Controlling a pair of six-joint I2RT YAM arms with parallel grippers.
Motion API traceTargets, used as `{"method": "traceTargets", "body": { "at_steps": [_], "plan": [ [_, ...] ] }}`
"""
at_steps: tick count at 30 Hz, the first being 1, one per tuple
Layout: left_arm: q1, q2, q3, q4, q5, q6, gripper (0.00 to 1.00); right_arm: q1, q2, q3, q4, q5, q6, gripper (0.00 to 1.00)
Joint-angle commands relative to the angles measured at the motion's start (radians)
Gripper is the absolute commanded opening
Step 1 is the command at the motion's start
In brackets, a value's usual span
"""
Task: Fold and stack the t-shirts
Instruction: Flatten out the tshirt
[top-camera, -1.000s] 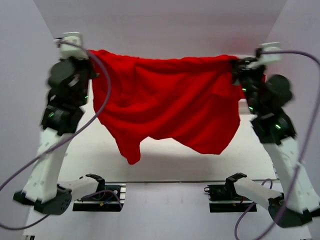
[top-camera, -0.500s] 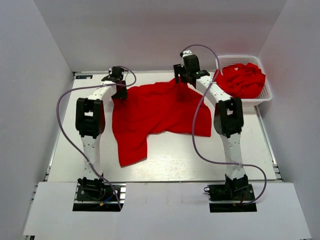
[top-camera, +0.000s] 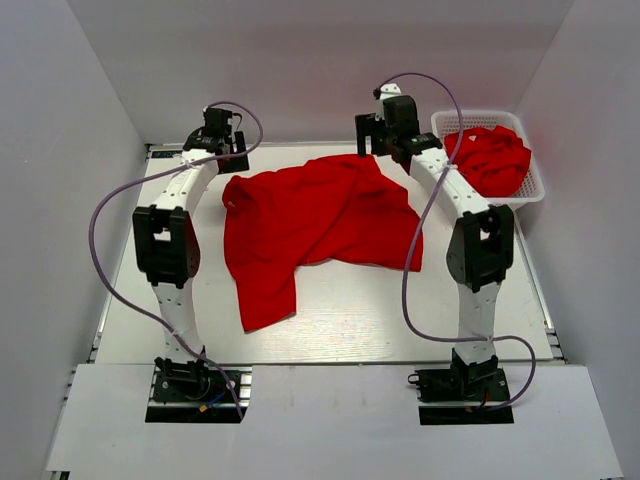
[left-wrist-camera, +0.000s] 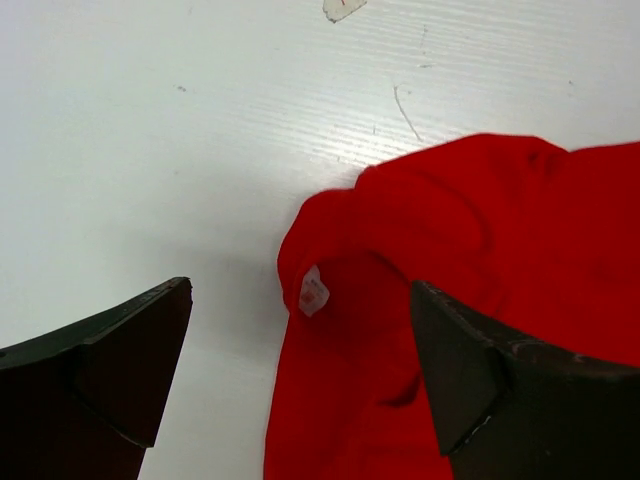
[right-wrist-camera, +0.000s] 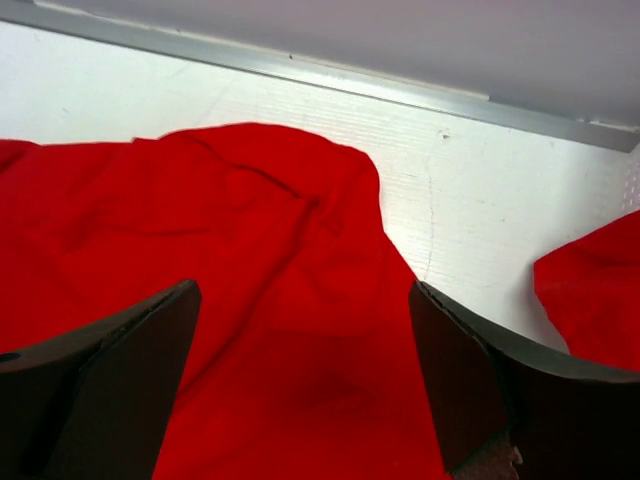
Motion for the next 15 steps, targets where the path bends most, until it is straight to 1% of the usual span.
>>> {"method": "traceTargets", "body": {
  "at_steps": [1,5,8,10,11,12,13,14,15],
  "plan": [
    [0.0,-0.13,-0.067,-0.032,0.022,-0.006,1.0,-0.003,-0.068,-0.056,0.011,-0.003,0.029,0.9],
    [0.0,-0.19,-0.1,-0.067,0.033,-0.026,1.0,-0.003,-0.102,-0.09,-0.002,-0.012,0.055,0.9],
    [-0.02,-0.263,-0.171,-0.104,0.036,-0.062,1.0,-0.005,-0.149,-0.13,-0.03,0.017,0.098,0.9],
    [-0.02,-0.309,-0.269,-0.118,0.049,-0.099,1.0,-0.006,-0.207,-0.196,-0.042,0.014,0.139,0.9],
    [-0.02,-0.358,-0.31,-0.118,0.068,-0.113,1.0,-0.005,-0.223,-0.216,-0.044,0.014,0.145,0.9],
    [-0.02,-0.386,-0.396,-0.13,0.113,-0.124,1.0,-0.005,-0.24,-0.286,-0.056,0.028,0.167,0.9],
    [-0.03,-0.414,-0.442,-0.13,0.128,-0.153,1.0,-0.005,-0.322,-0.311,-0.062,0.031,0.191,0.9],
    [-0.03,-0.444,-0.49,-0.13,0.144,-0.165,1.0,-0.006,-0.344,-0.337,-0.061,0.035,0.201,0.9],
    [-0.039,-0.511,-0.589,-0.139,0.186,-0.174,1.0,-0.006,-0.366,-0.433,-0.053,0.04,0.225,0.9]
  ]
}}
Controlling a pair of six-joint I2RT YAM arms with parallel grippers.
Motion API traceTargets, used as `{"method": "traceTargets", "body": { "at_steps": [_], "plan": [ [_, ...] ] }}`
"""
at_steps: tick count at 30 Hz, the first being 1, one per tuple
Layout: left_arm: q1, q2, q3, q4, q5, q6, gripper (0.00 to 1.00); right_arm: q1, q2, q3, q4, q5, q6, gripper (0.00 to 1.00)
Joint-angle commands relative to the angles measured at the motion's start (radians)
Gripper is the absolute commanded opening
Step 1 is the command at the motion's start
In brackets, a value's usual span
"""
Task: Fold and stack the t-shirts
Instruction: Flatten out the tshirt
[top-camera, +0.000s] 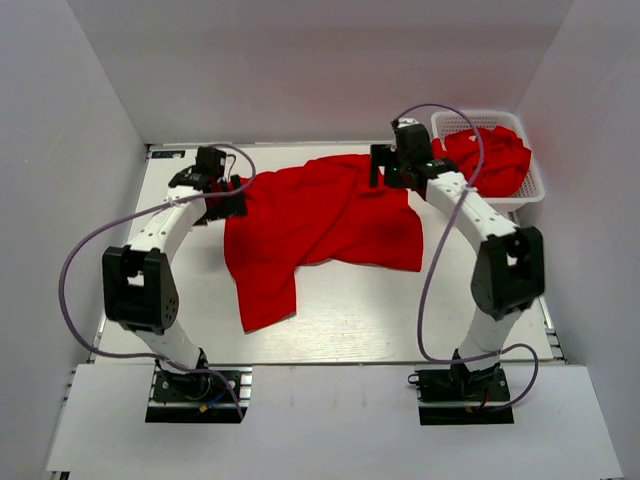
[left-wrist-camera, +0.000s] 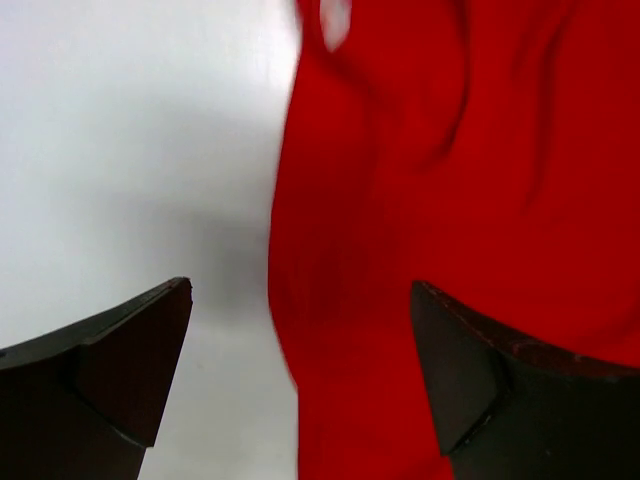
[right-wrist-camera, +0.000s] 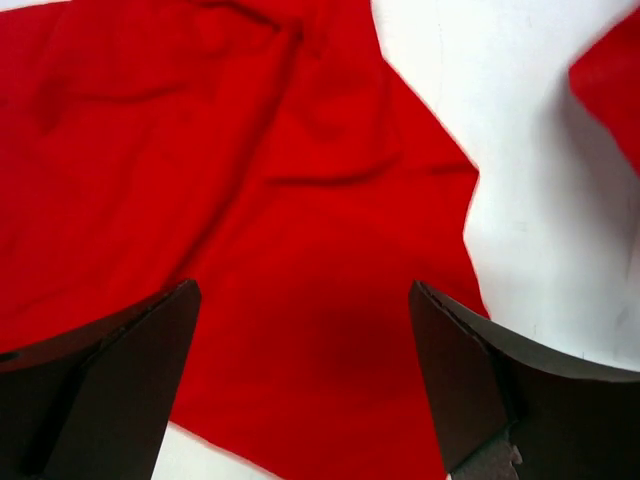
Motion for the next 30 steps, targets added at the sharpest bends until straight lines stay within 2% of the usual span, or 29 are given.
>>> {"method": "traceTargets", "body": {
  "at_steps": [1,2,5,8,11,18,26,30],
  "plan": [
    [-0.017,-0.175,-0.189,-0.044,0.116,-0.076,1.0,-0.006,-0.205,-0.132,0.01,0.027,0.106,0.9],
    [-0.027,-0.212,-0.281,-0.044,0.139,-0.086,1.0,-0.007,-0.229,-0.169,0.03,0.026,0.124,0.9],
    [-0.056,-0.342,-0.408,-0.044,0.245,-0.095,1.0,-0.006,-0.307,-0.359,0.029,0.009,0.176,0.9],
    [-0.1,-0.419,-0.514,-0.068,0.331,-0.122,1.0,-0.007,-0.348,-0.445,0.0,0.003,0.212,0.9],
    [-0.149,-0.437,-0.614,-0.094,0.36,-0.152,1.0,-0.007,-0.384,-0.498,-0.031,0.018,0.224,0.9],
    [-0.232,-0.542,-0.732,-0.174,0.345,-0.265,1.0,-0.006,-0.453,-0.548,-0.054,0.021,0.226,0.9],
    [-0.251,-0.504,-0.791,-0.05,0.317,-0.307,0.99,-0.006,-0.485,-0.57,-0.03,0.012,0.223,0.9],
    [-0.251,-0.467,-0.819,-0.007,0.296,-0.317,0.9,-0.01,-0.487,-0.575,-0.028,0.009,0.221,0.9]
  ]
}}
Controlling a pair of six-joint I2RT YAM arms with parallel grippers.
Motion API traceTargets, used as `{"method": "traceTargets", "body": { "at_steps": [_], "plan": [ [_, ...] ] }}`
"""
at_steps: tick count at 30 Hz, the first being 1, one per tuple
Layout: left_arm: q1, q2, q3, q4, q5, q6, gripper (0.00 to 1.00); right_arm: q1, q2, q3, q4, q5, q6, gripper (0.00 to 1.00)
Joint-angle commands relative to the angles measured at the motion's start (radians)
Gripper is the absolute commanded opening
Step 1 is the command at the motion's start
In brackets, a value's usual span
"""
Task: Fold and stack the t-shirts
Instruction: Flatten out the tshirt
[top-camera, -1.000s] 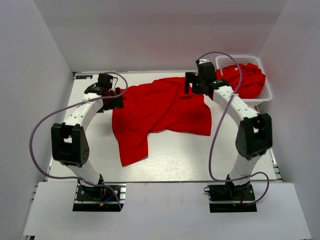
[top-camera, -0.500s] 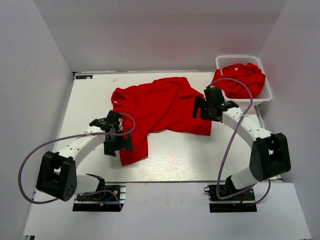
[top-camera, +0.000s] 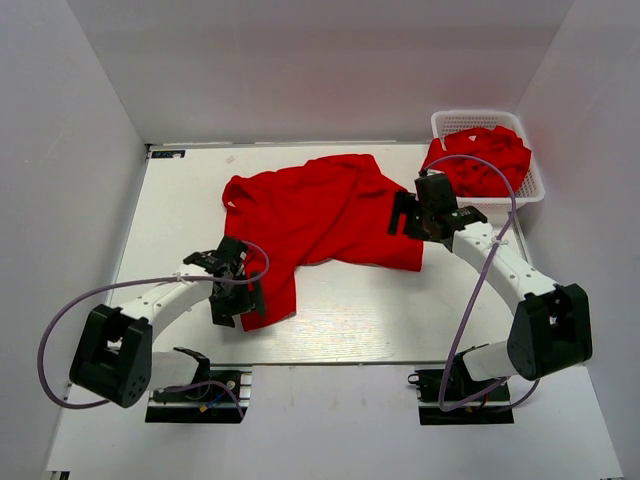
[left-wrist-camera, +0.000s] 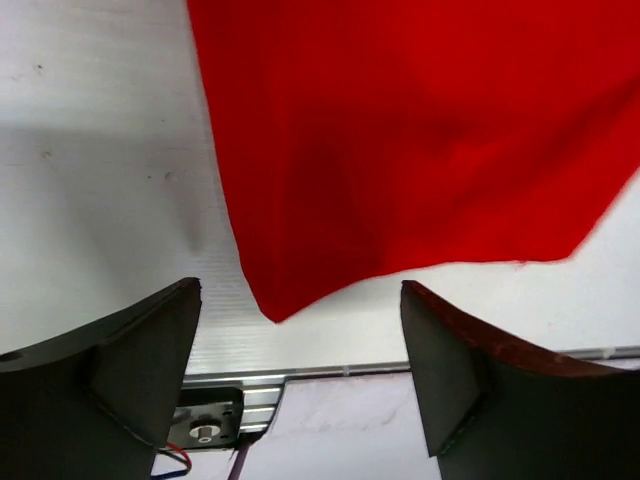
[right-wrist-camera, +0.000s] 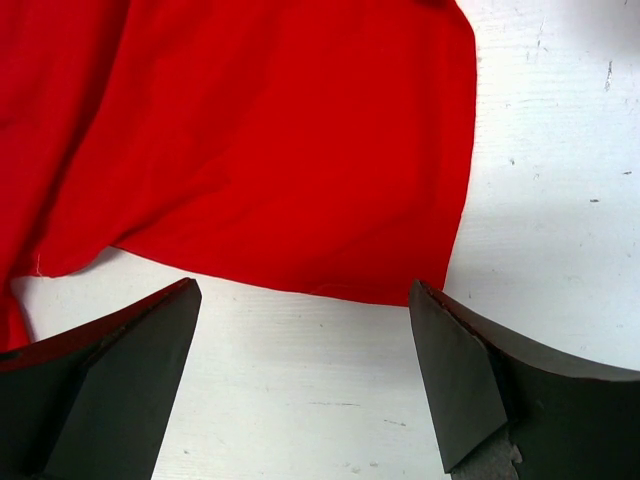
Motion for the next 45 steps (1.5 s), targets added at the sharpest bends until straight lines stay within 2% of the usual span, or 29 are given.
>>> {"method": "traceTargets", "body": {
  "at_steps": [1,7,9,10,11,17,22,33,42,45],
  "plan": [
    [-0.005,0.024,-0.033,0.064,-0.034,-0.024,0.87,-0.003,-0.025,-0.015,0.023,-0.005,0.004,0.9],
    [-0.005,0.067,-0.102,0.11,-0.003,-0.033,0.5,-0.003,-0.025,-0.008,0.009,0.039,-0.002,0.9],
    [-0.005,0.067,-0.118,0.149,0.023,-0.033,0.27,-0.006,-0.022,-0.015,0.004,0.052,0.003,0.9],
    [-0.005,0.067,-0.119,0.15,0.023,-0.042,0.07,-0.008,-0.025,-0.015,0.0,0.058,0.009,0.9],
    [-0.005,0.067,-0.119,0.15,0.023,-0.042,0.0,-0.006,-0.028,-0.025,0.001,0.047,0.015,0.9],
    [-0.005,0.01,0.005,0.073,-0.09,-0.033,0.0,-0.011,-0.063,-0.047,-0.003,0.056,0.026,0.9],
    [-0.005,-0.091,0.09,0.061,-0.091,-0.004,0.0,-0.015,-0.101,-0.068,-0.026,0.076,0.035,0.9],
    [-0.005,-0.091,0.148,0.033,-0.091,0.016,0.0,-0.048,-0.121,-0.176,-0.109,0.17,0.159,0.9],
    [-0.005,-0.073,0.139,0.062,-0.072,0.025,0.0,-0.06,0.058,-0.136,-0.036,0.02,0.257,0.9],
    [-0.005,-0.073,0.139,0.062,-0.072,0.025,0.0,-0.06,0.103,-0.124,-0.037,0.033,0.29,0.9]
  ]
}}
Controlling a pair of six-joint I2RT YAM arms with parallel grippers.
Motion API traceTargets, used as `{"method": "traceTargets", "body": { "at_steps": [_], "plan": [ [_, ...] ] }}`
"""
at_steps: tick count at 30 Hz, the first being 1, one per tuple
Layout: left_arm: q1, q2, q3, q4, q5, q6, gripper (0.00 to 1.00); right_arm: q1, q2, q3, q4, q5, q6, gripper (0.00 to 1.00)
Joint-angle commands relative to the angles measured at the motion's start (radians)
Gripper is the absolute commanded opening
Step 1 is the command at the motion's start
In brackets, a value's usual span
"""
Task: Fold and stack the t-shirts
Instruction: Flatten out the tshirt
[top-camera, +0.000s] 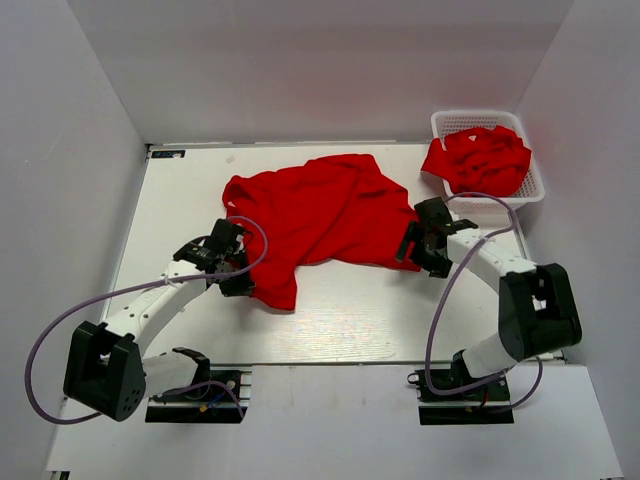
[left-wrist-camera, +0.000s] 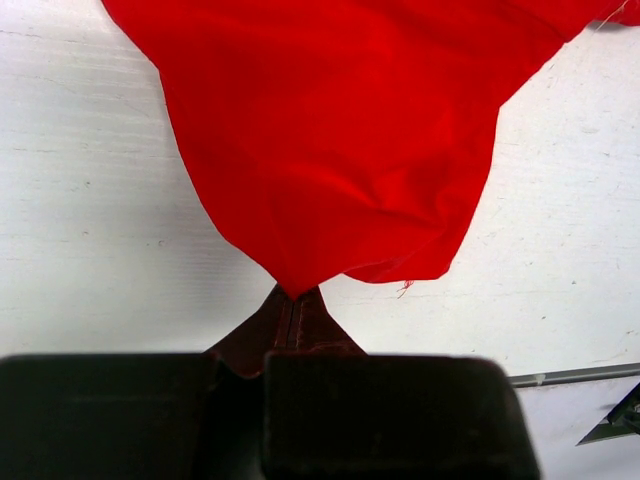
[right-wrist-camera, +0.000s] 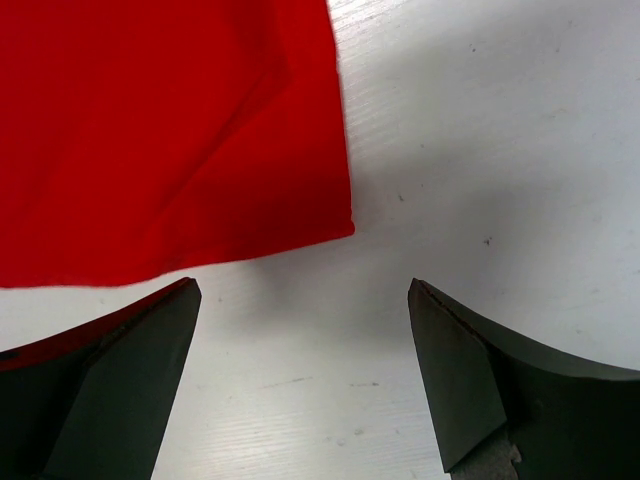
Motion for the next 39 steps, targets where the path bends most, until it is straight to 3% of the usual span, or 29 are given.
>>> {"method": "traceTargets", "body": {
  "at_steps": [1,5,12,16,19,20,26,31,39],
  "plan": [
    [-0.003,-0.009,0.023,0.008,-0.005,0.007,0.0,0.0,0.047,0.054,0.025,-0.007,0.063,0.9],
    [-0.003,-0.009,0.023,0.008,-0.005,0.016,0.0,-0.004,0.047,0.049,0.036,0.079,0.104,0.9],
    [-0.003,0.0,0.032,0.008,-0.014,0.016,0.0,-0.003,0.083,0.017,0.113,0.043,0.09,0.9],
    [-0.003,0.0,0.032,0.017,-0.014,0.016,0.0,-0.001,0.116,0.016,0.163,0.02,0.08,0.84],
    [-0.003,0.009,0.032,0.017,-0.014,0.016,0.0,-0.001,0.139,0.002,0.182,0.037,0.083,0.63],
    [-0.003,0.01,0.032,0.017,-0.014,0.016,0.0,-0.003,0.153,-0.007,0.171,0.038,0.086,0.51],
    [0.007,-0.012,0.063,0.019,-0.024,0.016,0.0,-0.004,0.124,-0.032,0.15,0.053,0.083,0.0],
    [0.017,-0.021,0.176,0.062,-0.042,0.048,0.0,-0.004,0.055,0.058,0.13,0.017,-0.006,0.0],
    [0.026,0.086,0.668,0.037,-0.476,0.151,0.0,-0.023,-0.092,0.33,-0.082,0.175,-0.163,0.0]
  ]
}}
